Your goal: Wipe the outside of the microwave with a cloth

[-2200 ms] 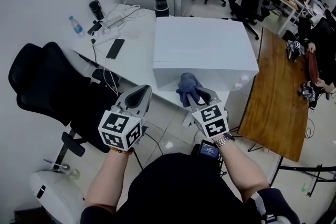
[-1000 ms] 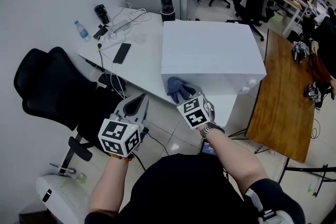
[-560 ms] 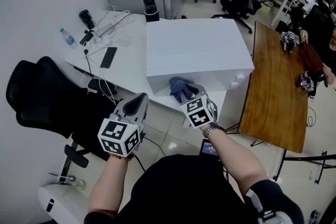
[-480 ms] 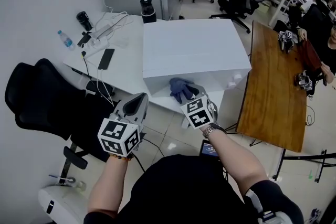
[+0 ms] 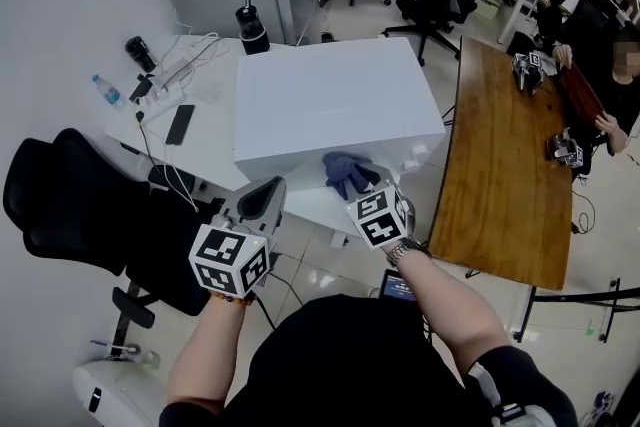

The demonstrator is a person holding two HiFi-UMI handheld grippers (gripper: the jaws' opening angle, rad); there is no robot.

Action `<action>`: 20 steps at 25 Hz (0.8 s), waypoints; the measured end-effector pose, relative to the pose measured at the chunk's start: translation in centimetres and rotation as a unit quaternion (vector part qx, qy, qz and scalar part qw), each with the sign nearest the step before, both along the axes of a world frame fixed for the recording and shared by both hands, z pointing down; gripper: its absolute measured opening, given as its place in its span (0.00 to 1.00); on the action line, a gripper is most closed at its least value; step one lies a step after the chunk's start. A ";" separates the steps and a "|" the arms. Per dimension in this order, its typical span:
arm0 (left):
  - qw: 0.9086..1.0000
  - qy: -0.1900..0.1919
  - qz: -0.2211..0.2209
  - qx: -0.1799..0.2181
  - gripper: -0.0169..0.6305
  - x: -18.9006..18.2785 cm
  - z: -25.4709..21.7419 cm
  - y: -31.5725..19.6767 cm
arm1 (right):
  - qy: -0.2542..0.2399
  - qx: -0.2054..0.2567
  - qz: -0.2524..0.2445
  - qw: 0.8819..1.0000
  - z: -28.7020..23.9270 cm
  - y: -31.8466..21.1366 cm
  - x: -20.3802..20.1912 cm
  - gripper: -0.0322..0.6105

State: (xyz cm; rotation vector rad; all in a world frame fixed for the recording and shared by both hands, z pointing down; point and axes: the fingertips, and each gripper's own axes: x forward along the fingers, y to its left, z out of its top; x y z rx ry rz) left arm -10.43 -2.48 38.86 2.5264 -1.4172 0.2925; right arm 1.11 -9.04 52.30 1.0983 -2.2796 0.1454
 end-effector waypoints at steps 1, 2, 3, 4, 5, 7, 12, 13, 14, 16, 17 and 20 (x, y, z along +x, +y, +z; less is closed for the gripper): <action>1.000 -0.001 0.000 0.000 0.04 0.7 -0.1 -0.1 | -0.001 0.000 0.002 1.000 -0.1 -0.1 0.8 0.17; 1.000 -0.002 0.000 0.000 0.04 1.4 -0.2 -0.2 | 0.000 0.001 0.005 1.000 -0.1 -0.3 1.7 0.17; 1.000 -0.003 0.000 -0.001 0.04 2.0 -0.2 -0.2 | 0.001 0.001 0.008 1.000 -0.2 -0.4 2.5 0.17; 1.000 -0.003 0.000 -0.002 0.04 2.6 -0.2 -0.3 | 0.000 0.000 0.011 1.000 -0.2 -0.5 3.3 0.17; 1.000 -0.004 0.000 -0.003 0.04 3.2 -0.1 -0.3 | -0.003 0.000 0.014 1.000 -0.2 -0.6 4.0 0.17; 1.000 -0.006 0.000 -0.005 0.04 4.5 -0.1 -0.3 | -0.007 0.000 0.020 1.000 -0.2 -0.9 5.6 0.17; 1.000 -0.009 0.001 -0.008 0.04 7.4 0.0 -0.1 | -0.006 0.000 0.037 0.999 -0.4 -1.3 9.4 0.17; 1.000 -0.010 0.000 -0.009 0.03 7.9 0.0 0.0 | -0.005 0.001 0.039 0.999 -0.5 -1.3 10.1 0.17; 1.000 -0.011 -0.001 -0.009 0.04 8.4 0.0 0.1 | -0.005 0.001 0.041 0.999 -0.5 -1.3 10.8 0.17; 1.000 -0.012 -0.002 -0.010 0.04 9.3 0.1 0.2 | -0.008 0.001 0.044 0.999 -0.5 -1.2 11.9 0.17; 1.000 -0.013 -0.002 -0.010 0.04 9.8 0.1 0.3 | -0.010 0.001 0.044 0.999 -0.6 -1.2 12.4 0.17; 1.000 -0.015 -0.003 -0.009 0.03 10.9 -0.1 0.6 | -0.014 0.003 0.042 0.999 -0.8 -0.9 13.5 0.17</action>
